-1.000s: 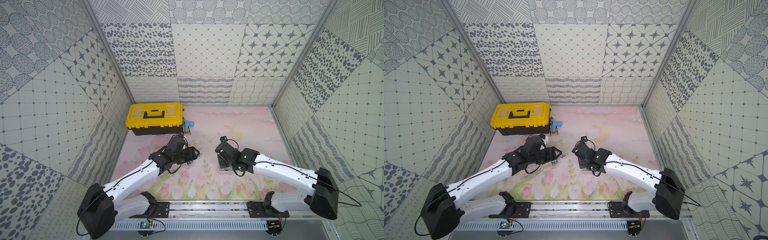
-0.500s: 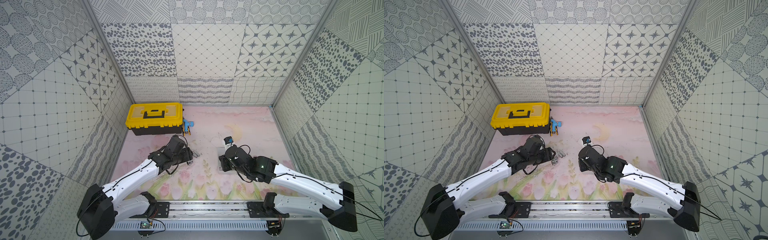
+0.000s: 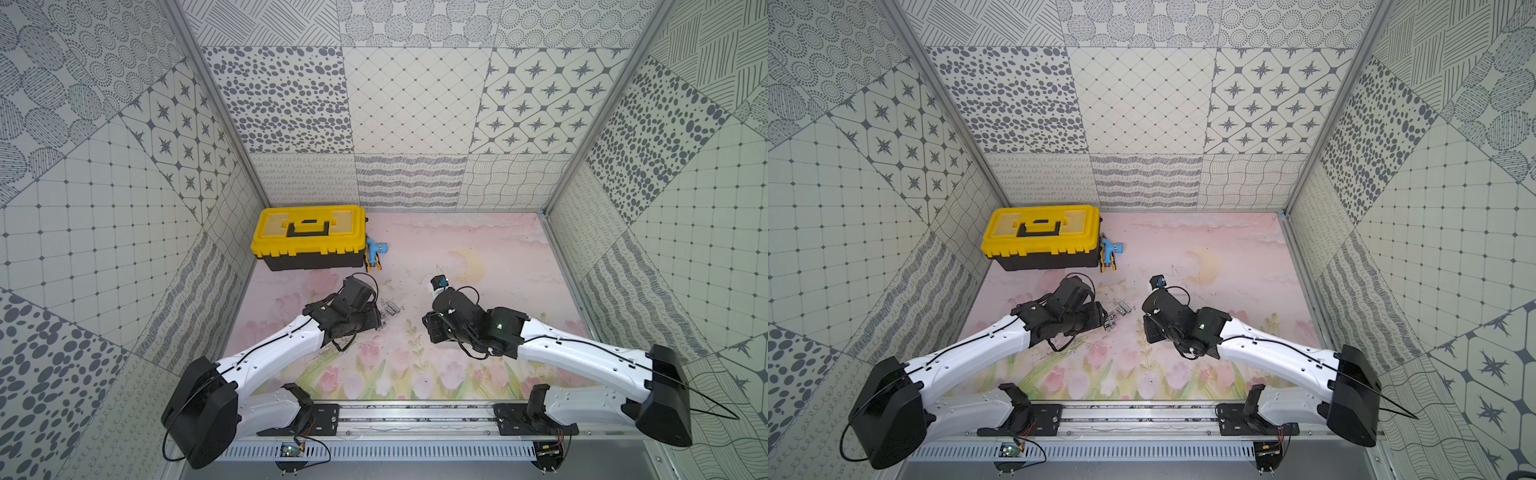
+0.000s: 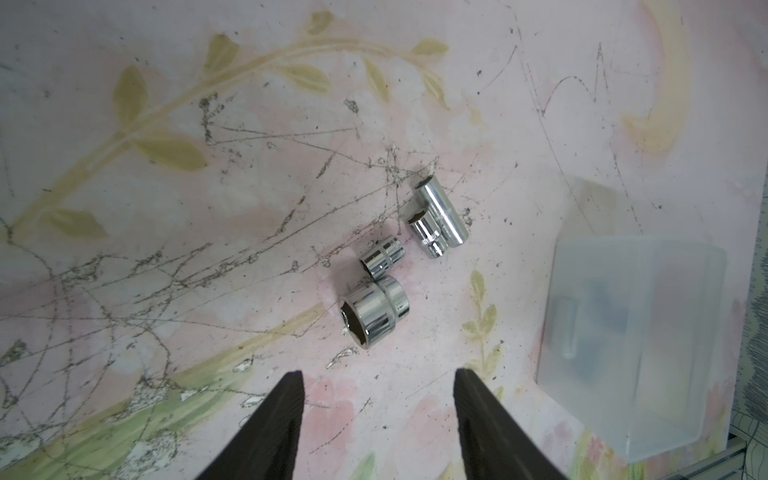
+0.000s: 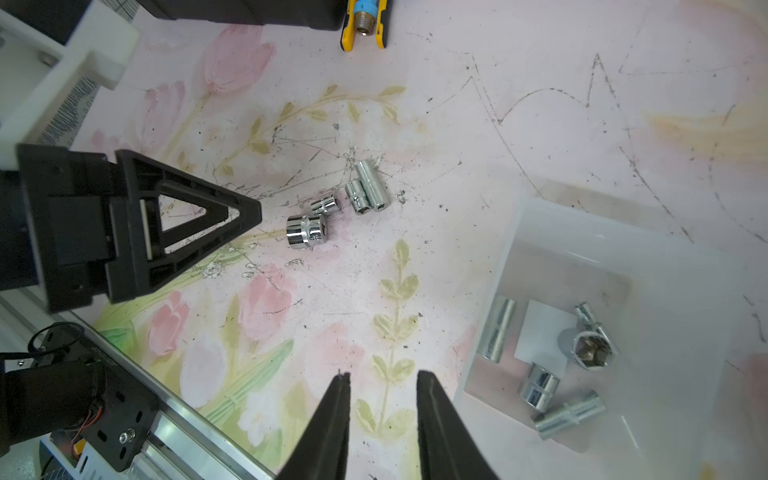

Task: Put the socket on the desktop into the storage box
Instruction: Place the socket head in the storage box, then pick up the socket head at the center of the board.

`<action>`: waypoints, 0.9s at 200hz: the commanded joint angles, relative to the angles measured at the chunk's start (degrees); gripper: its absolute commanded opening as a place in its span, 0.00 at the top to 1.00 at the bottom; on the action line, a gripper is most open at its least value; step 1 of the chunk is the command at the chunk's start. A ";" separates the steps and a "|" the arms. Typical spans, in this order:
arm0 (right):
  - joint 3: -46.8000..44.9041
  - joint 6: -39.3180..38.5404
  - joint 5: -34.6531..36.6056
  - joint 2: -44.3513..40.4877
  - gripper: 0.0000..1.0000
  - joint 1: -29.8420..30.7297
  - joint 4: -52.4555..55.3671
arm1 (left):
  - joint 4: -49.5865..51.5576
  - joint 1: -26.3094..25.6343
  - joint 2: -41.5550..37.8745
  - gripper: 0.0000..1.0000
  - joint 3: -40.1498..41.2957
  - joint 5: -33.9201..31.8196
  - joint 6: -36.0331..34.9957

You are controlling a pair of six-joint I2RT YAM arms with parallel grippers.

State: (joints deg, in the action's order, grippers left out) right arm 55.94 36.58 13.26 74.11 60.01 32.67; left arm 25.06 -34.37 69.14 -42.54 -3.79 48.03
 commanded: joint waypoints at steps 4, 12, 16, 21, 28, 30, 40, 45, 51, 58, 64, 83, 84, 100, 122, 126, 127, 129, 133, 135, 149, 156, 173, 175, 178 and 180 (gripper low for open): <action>4.99 -1.50 -3.53 6.72 0.69 -1.48 -2.17 | 0.96 0.30 -0.81 0.40 0.78 -1.27 0.48; 6.43 -1.71 -4.51 9.21 0.69 -2.13 -2.06 | 0.96 0.27 -1.22 0.41 1.08 -1.47 0.59; 7.10 -1.90 -5.05 10.29 0.69 -2.40 -2.12 | 0.96 0.28 -1.35 0.41 1.21 -1.60 0.61; 7.99 -2.36 -5.69 11.70 0.69 -2.59 -2.17 | 0.92 0.33 -1.66 0.41 1.39 -1.74 0.67; 9.05 -2.79 -5.75 13.44 0.68 -2.69 -2.17 | 1.02 0.28 -2.04 0.41 1.58 -1.91 0.66; 9.41 -2.88 -5.73 13.94 0.67 -2.66 -2.17 | 0.95 0.32 -2.20 0.41 1.65 -2.01 0.66; 10.89 -3.65 -6.34 16.29 0.65 -2.74 -2.08 | 1.12 0.40 -2.64 0.41 1.85 -2.33 0.64; 11.65 -4.01 -7.04 17.43 0.65 -2.78 -2.08 | 1.22 0.47 -2.99 0.40 2.01 -2.44 0.68; 12.42 -4.33 -8.07 18.56 0.64 -2.75 -2.07 | 1.39 0.45 -3.27 0.41 2.31 -2.66 0.71; 13.13 -4.65 -9.35 19.76 0.63 -2.57 -2.15 | 1.53 0.57 -3.74 0.41 2.67 -2.97 0.88; 13.62 -4.89 -9.78 20.61 0.61 -2.28 -2.47 | 1.65 0.67 -4.12 0.41 3.02 -3.23 1.10; 15.48 -5.71 -10.24 23.48 0.53 -1.02 -2.58 | 1.89 1.31 -5.37 0.41 4.40 -3.81 2.44; 15.58 -5.72 -10.17 23.60 0.53 -0.98 -2.60 | 1.82 1.36 -5.48 0.41 4.49 -3.79 2.47; 16.78 -5.50 -9.61 25.51 0.52 -0.57 -2.52 | 1.43 1.86 -6.43 0.41 5.36 -3.62 3.21; 18.50 -5.21 -10.74 28.00 0.50 -0.38 -2.99 | 1.31 2.18 -7.07 0.41 5.89 -3.34 3.56; 18.89 -5.22 -10.70 28.46 0.50 -0.26 -3.09 | 1.31 2.20 -7.22 0.41 5.94 -3.28 3.59; 19.00 -5.21 -10.70 28.59 0.49 -0.16 -3.11 | 1.26 2.20 -7.20 0.41 5.96 -3.26 3.62; 19.20 -5.20 -10.60 28.89 0.49 -0.11 -3.13 | 1.23 2.27 -7.30 0.41 5.95 -3.18 3.71; 19.55 -5.21 -10.41 29.44 0.48 0.00 -3.12 | 1.26 2.34 -7.27 0.41 5.98 -3.15 3.66; 19.77 -5.20 -10.30 29.74 0.48 0.06 -3.13 | 1.25 2.32 -7.38 0.41 5.98 -3.11 3.65; 20.98 -5.25 -9.98 31.35 0.44 0.43 -3.09 | 1.22 2.42 -7.61 0.41 6.07 -2.83 3.80; 21.41 -5.20 -9.85 32.02 0.43 0.51 -3.07 | 1.20 2.38 -7.77 0.41 6.16 -2.80 3.78; 22.26 -4.94 -9.52 33.48 0.41 0.61 -3.13 | 1.29 2.47 -8.30 0.40 6.41 -2.71 3.79; 22.39 -4.94 -9.47 33.65 0.41 0.56 -3.07 | 1.26 2.47 -8.32 0.40 6.46 -2.71 3.79; 22.51 -4.87 -9.48 33.79 0.41 0.57 -3.13 | 1.28 2.51 -8.39 0.40 6.53 -2.71 3.79; 22.62 -4.85 -9.48 33.88 0.41 0.62 -3.11 | 1.24 2.48 -8.49 0.40 6.58 -2.71 3.77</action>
State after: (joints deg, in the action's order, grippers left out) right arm 76.42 31.90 3.20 106.26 60.16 30.89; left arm 25.08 -32.67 61.67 -36.51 -6.11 50.98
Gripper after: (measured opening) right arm 0.580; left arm 0.594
